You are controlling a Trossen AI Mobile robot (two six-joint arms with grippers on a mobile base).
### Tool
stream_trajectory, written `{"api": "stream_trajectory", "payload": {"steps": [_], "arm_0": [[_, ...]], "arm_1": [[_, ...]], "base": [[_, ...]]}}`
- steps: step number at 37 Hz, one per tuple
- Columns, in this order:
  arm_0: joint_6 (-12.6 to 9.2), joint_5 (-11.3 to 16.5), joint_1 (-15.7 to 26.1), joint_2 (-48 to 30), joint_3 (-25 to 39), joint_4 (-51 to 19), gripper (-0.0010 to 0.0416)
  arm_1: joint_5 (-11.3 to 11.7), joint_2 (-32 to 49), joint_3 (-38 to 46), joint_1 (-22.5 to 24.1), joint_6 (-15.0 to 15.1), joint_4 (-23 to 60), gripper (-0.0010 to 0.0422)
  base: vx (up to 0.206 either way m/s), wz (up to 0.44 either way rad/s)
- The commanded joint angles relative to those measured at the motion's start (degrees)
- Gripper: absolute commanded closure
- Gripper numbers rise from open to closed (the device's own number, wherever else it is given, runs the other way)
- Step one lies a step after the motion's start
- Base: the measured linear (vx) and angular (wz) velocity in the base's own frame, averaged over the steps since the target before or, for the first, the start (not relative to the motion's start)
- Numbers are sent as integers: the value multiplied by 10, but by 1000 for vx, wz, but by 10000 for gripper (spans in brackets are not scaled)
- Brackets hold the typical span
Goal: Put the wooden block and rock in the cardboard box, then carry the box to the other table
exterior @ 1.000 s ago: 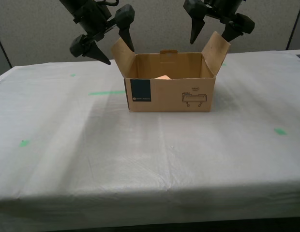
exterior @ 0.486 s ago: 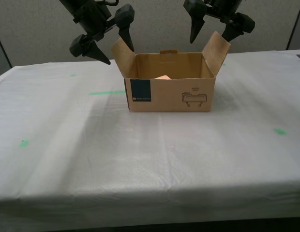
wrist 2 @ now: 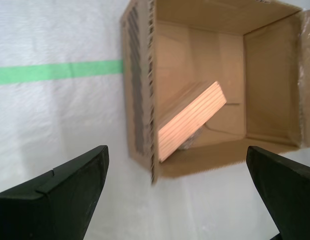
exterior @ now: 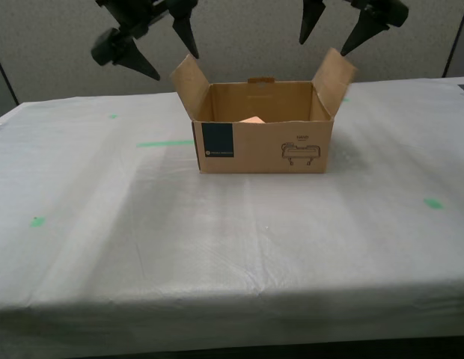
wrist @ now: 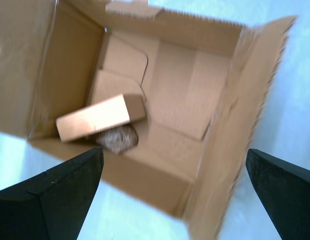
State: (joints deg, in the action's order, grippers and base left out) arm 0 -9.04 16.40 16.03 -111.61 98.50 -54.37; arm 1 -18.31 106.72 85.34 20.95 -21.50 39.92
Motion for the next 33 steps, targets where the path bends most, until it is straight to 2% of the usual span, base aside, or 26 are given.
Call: {"api": "stream_trajectory", "payload": {"steps": [1,3,13,19,24,26,30,31,33], "arm_0": [[1,-8,0,18,0,-28,9],[3,-13,0,31,0,-34,10],[4,-13,0,128,0,-54,9],[4,-13,0,190,0,-81,10],[4,-13,1,236,0,-84,10],[4,-14,1,254,0,-84,9],[4,-17,2,301,-19,-71,9],[4,-17,2,314,-28,-65,9],[4,-17,2,338,-56,-49,10]], "arm_1": [[32,-32,0,0,1,42,37],[44,-52,0,0,1,56,37],[43,-164,0,1,4,78,37],[44,-226,0,1,-9,116,37],[46,-273,-2,2,-6,130,37],[61,-294,-4,4,-6,131,37],[136,-334,-15,15,-6,134,37],[145,-341,-19,17,-6,135,37],[149,-354,-28,18,-6,138,37]], "base": [[0,0],[0,0],[0,0],[0,0],[0,0],[0,0],[0,0],[0,0],[0,0]]}}
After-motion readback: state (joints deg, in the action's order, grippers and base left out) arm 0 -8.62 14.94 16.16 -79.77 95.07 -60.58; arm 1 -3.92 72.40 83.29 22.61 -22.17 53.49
